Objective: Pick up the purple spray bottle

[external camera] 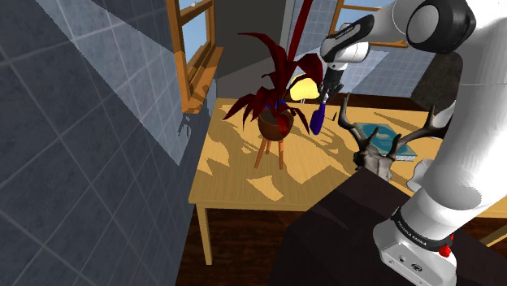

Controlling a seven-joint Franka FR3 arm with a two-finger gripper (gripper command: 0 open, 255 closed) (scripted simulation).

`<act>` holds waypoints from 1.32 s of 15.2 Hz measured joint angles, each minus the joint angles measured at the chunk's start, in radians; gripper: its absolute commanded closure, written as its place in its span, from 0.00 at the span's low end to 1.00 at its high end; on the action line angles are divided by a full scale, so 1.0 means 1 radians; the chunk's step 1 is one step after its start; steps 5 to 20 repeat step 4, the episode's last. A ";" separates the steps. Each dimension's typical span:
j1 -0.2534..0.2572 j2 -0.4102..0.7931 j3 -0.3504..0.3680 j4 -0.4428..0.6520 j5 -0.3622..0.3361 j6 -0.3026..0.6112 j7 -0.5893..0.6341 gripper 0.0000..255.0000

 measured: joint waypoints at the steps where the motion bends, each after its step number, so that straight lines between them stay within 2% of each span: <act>1: 0.002 -0.006 -0.001 0.005 -0.003 -0.011 0.003 1.00; 4: 0.003 -0.019 -0.004 0.024 -0.009 -0.043 0.008 1.00; 20: 0.003 -0.019 -0.004 0.024 -0.009 -0.043 0.008 1.00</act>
